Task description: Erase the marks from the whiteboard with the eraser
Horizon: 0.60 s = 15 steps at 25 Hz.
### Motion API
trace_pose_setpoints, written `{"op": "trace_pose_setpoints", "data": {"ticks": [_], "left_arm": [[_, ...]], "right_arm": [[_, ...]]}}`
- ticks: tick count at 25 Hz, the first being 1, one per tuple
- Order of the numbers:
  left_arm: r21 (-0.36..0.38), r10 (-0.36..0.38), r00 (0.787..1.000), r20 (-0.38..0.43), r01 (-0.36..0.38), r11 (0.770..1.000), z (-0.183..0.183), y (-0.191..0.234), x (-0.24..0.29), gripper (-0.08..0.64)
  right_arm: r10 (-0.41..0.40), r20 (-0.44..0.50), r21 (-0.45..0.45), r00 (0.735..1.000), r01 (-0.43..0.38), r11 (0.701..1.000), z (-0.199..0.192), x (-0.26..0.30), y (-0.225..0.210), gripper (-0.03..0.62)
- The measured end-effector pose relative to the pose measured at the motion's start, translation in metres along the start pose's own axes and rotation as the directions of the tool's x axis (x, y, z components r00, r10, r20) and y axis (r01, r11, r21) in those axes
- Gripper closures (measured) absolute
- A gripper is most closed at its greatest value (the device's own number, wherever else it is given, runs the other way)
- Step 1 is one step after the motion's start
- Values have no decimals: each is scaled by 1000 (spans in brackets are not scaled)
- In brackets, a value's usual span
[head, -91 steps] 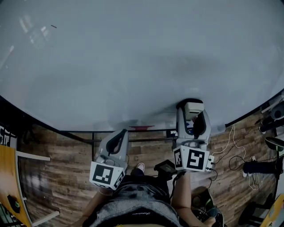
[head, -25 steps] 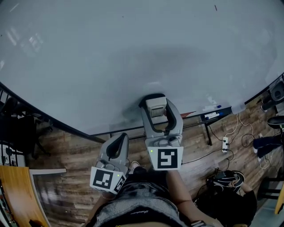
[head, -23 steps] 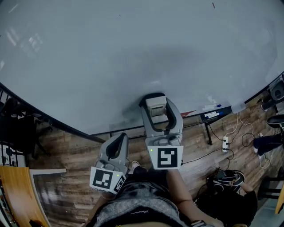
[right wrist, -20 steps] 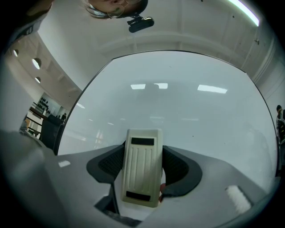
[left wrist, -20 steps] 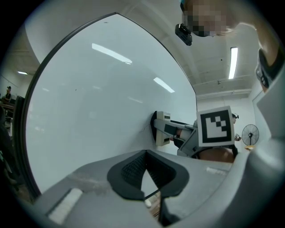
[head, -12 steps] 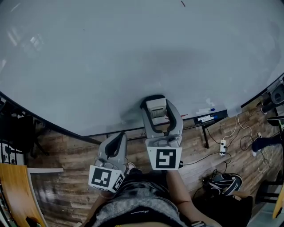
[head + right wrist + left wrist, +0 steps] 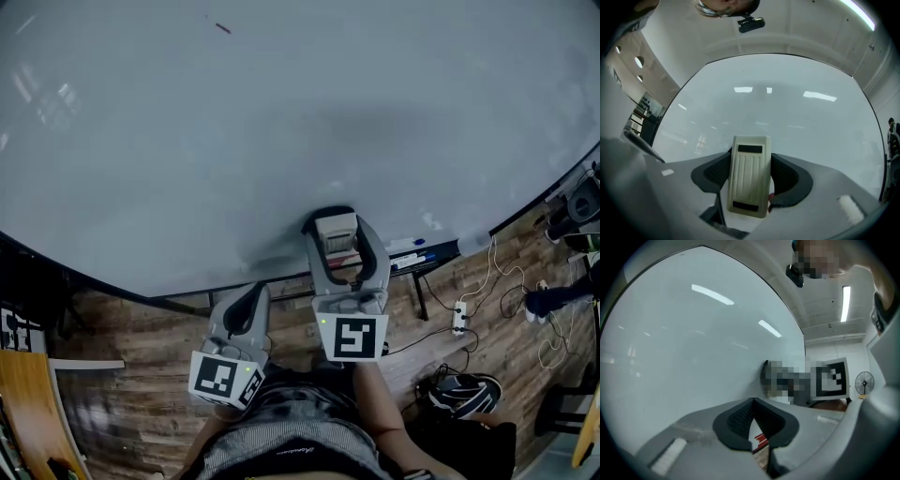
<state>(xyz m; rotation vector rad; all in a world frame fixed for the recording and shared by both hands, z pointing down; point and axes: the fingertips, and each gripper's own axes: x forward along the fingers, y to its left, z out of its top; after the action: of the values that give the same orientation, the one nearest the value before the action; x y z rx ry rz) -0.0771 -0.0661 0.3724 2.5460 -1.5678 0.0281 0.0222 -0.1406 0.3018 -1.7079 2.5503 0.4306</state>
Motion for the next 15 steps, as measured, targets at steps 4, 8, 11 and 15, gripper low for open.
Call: {"op": "trace_pose_setpoints", "data": {"ticks": [4,8,11,15], "left_arm": [[6,8,1000,0,-8,1000,0,-25,23,561],[9,18,1000,1,-18,1000,-5,-47,41,561],[0,26,1000,-4,-26,1000,-9,-63,58,561],[-4,30,1000,-4,-30,1000,-10,-86,78,561]], "right_arm": [[-8,5,19,1000,8,1000,-6,-6,-37,324],[-15,3,13,1000,15,1000,-15,-15,-71,324],[-20,6,10,1000,20,1000,-22,-16,-98,324],[-32,-3,18,999,32,999,-30,-21,-136,324]]}}
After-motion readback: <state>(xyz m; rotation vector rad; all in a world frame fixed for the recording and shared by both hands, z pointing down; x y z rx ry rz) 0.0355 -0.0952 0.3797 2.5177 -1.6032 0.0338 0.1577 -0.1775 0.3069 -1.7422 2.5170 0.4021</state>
